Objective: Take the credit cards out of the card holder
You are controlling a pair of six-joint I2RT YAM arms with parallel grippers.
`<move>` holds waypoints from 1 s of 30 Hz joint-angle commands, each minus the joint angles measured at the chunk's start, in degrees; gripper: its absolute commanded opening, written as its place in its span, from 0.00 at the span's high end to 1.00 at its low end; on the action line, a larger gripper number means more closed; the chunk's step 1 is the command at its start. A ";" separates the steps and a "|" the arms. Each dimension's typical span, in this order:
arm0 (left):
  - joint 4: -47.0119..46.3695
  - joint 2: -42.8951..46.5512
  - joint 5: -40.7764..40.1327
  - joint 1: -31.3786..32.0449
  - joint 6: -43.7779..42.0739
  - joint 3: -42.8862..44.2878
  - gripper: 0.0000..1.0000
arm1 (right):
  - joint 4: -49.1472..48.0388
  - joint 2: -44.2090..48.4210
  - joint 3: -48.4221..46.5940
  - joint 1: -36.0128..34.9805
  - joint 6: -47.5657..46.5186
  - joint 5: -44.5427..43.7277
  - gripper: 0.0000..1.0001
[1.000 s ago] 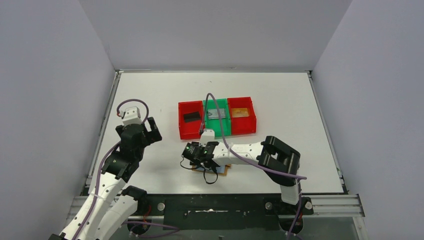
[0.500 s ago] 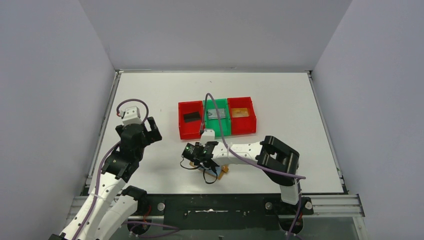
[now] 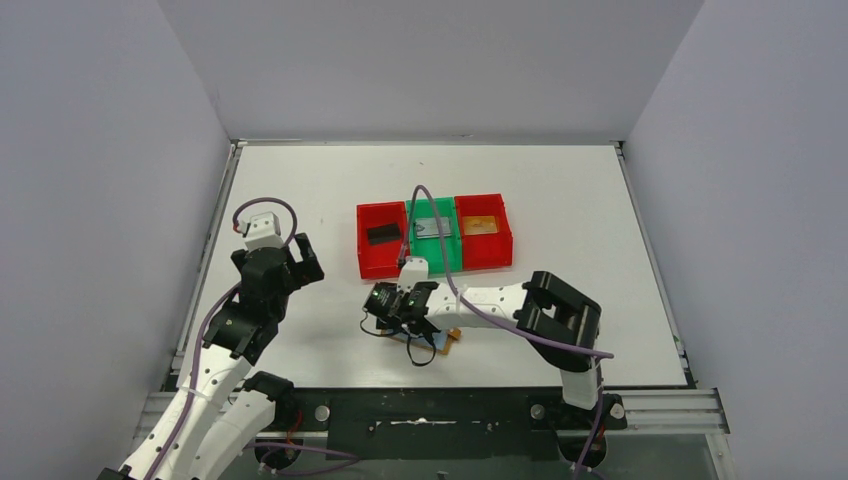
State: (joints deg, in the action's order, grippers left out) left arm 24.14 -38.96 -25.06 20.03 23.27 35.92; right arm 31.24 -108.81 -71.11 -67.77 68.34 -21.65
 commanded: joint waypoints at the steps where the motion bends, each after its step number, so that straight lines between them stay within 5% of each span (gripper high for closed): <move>1: -3.35 0.37 0.42 -0.43 -0.59 -0.19 0.10 | 6.61 -3.30 -3.46 0.09 1.49 -1.24 0.32; 11: -3.49 0.65 0.39 -0.44 -0.68 -0.41 0.10 | 14.46 -9.41 -6.87 -1.87 3.38 -3.25 0.35; 25: -3.40 0.61 0.29 -0.51 -0.59 -0.28 0.10 | 2.04 -2.83 1.48 -2.08 -1.36 -1.56 0.72; 30: -3.33 0.53 0.27 -0.52 -0.59 -0.26 0.10 | -5.88 1.32 4.67 -3.11 -9.79 -0.30 0.70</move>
State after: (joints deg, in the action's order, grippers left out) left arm 23.77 -38.89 -25.02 19.86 23.27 35.35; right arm 31.64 -108.92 -69.69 -69.80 64.69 -25.69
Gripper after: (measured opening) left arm 0.895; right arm 0.297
